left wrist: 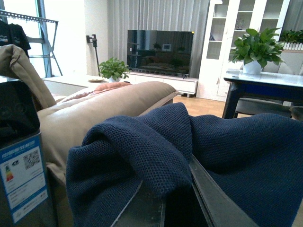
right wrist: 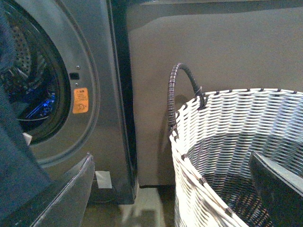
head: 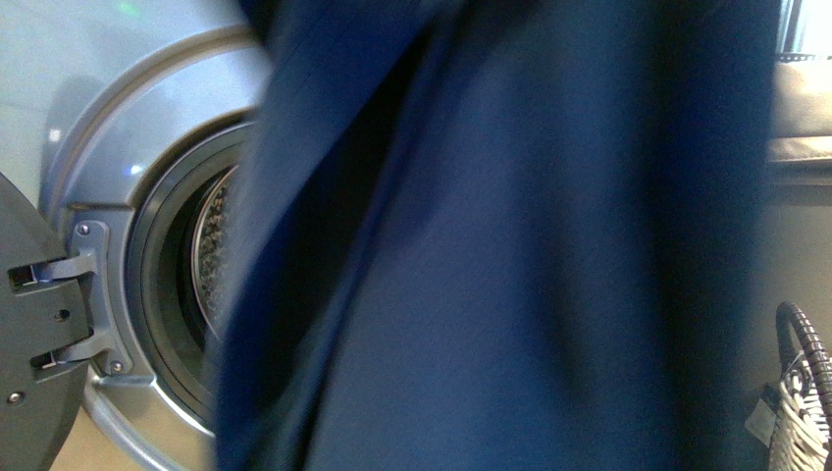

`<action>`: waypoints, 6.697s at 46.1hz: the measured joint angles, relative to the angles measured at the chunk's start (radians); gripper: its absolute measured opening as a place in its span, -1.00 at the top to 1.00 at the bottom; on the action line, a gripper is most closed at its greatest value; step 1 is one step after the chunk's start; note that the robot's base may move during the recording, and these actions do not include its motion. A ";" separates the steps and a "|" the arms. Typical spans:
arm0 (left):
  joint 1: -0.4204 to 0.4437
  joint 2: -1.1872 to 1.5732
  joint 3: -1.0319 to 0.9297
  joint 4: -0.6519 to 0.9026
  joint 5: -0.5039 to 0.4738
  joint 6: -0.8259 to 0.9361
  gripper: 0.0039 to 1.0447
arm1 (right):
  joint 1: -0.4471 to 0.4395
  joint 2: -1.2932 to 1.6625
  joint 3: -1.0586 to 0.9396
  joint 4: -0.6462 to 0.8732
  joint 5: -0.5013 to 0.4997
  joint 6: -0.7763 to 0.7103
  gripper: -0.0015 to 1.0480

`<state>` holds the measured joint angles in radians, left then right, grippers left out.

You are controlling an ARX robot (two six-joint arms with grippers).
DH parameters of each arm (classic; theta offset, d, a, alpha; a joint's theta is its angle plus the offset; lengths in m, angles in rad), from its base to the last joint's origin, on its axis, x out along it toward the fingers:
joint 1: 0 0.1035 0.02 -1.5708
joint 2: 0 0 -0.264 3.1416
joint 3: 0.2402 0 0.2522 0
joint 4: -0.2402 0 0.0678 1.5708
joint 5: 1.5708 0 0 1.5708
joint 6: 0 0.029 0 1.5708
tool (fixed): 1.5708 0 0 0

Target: Collect clothes from washing machine

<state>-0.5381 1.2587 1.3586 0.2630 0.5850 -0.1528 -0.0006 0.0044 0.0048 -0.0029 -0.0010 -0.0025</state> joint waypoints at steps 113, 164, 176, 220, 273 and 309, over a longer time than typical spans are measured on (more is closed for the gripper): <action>-0.092 0.405 0.586 -0.215 -0.140 0.097 0.87 | -0.139 1.313 0.722 0.818 -0.784 0.192 -0.86; -0.091 0.405 0.587 -0.215 -0.141 0.097 0.87 | 0.158 1.455 0.858 0.859 -0.698 0.377 -0.59; -0.091 0.405 0.591 -0.215 -0.141 0.097 0.38 | 0.167 1.484 0.889 0.854 -0.569 0.329 0.24; -0.092 0.402 0.596 -0.214 -0.141 0.097 -0.89 | -0.675 1.152 1.342 0.760 -0.696 0.454 0.89; -0.092 0.402 0.596 -0.214 -0.141 0.097 -0.89 | -0.838 1.595 1.122 -0.573 -0.430 -1.038 0.89; -0.092 0.400 0.596 -0.214 -0.141 0.097 -0.89 | -0.718 1.617 1.257 -0.508 -0.461 -1.048 0.11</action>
<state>-0.6296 1.6588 1.9545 0.0494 0.4442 -0.0559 -0.7185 1.6211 1.2613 -0.5106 -0.4622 -1.0500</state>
